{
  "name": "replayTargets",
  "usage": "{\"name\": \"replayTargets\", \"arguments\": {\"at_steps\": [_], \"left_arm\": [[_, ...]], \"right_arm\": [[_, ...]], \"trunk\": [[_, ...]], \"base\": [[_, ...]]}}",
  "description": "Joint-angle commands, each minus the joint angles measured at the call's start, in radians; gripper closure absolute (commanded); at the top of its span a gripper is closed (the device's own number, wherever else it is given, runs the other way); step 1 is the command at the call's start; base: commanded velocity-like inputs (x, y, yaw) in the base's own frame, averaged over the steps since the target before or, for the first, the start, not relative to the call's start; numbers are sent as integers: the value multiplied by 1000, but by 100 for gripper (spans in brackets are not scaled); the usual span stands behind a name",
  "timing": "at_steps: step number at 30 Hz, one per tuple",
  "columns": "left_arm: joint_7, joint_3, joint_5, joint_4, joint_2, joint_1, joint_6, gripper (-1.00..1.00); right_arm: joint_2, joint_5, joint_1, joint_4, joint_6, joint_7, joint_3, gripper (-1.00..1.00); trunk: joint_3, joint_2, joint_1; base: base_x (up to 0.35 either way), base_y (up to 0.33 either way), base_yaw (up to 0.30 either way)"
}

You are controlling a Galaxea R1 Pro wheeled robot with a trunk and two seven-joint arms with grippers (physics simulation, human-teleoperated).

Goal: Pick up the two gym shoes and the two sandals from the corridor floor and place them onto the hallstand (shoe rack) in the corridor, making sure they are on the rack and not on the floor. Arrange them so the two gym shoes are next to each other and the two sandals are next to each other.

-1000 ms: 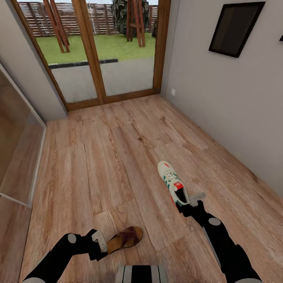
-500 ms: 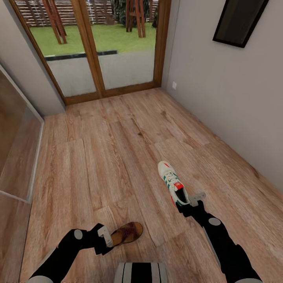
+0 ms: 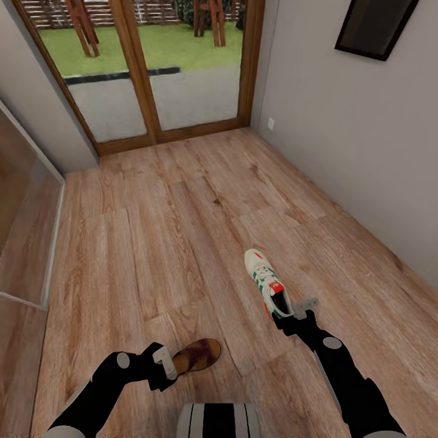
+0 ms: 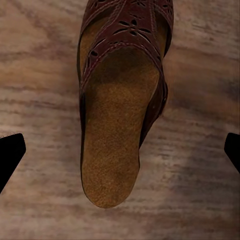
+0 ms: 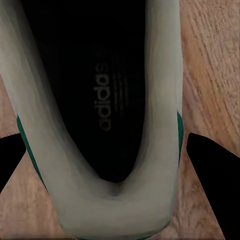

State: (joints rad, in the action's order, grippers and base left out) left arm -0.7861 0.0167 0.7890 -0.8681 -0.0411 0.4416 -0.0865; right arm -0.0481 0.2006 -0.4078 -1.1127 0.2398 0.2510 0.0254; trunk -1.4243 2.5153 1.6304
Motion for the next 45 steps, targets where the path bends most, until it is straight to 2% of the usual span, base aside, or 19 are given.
{"name": "replayTargets", "arguments": {"at_steps": [1, 7, 10, 15, 18, 19, 22, 25, 30, 33, 39, 45], "left_arm": [[-4, 2, 0, -2, 0, 0, -9, -100], [-4, 2, 1, -3, 2, 0, -9, -100], [-4, 2, 1, -3, 2, 0, -9, -100], [-3, 3, 3, -4, 1, 0, -34, -100], [-3, 3, 3, -4, 2, 0, -49, -100], [-3, 3, 3, -4, 2, 0, -53, -100], [-2, 3, 3, -5, 2, 0, -58, -100], [-1, 3, 5, -5, 3, 0, -59, -100], [-1, 3, 7, -6, 4, 2, -60, -100], [-1, 3, 8, -22, 9, 2, -62, -100], [-1, 3, 11, -71, 13, 2, -73, -100], [-1, 5, 12, -126, 12, 2, -127, -100]], "right_arm": [[0, 10, 0, -2, 4, 8, 2, 100], [-1, 10, 0, -3, 4, 8, 3, 100], [-1, 10, 0, -14, 4, 8, 2, 100], [-4, 9, 0, -145, 22, 9, 5, 100], [-4, 9, 0, -245, 94, 10, 6, 100], [-3, 7, -1, -291, 145, 10, 6, 100], [-1, 2, -2, -342, 240, 12, 4, 100], [2, -1, -3, -358, 285, 13, 3, 100], [6, -4, -3, -371, 324, 14, 3, 100], [6, -4, -3, -372, 330, 16, 1, 100], [8, -4, -2, -360, 330, 18, -1, 100], [8, -4, -2, -350, 329, 24, -1, 100]], "trunk": [[-5, 1, 0], [-32, 2, 3], [-37, 2, 3], [-42, 2, 3], [-43, 2, 3], [-43, 2, 3], [-43, 2, 3], [-43, 2, 3], [-63, 3, 5], [-74, 4, 7], [-74, 4, 7], [-74, 4, 7]], "base": [[0, 0, 0], [0, 0, 0], [0, 0, 0], [0, 0, 0], [0, 0, 0], [0, 0, 0], [0, 0, 0], [0, 0, 0], [0, 0, 0], [0, 0, 0], [0, 0, 0], [0, 0, 0]]}}
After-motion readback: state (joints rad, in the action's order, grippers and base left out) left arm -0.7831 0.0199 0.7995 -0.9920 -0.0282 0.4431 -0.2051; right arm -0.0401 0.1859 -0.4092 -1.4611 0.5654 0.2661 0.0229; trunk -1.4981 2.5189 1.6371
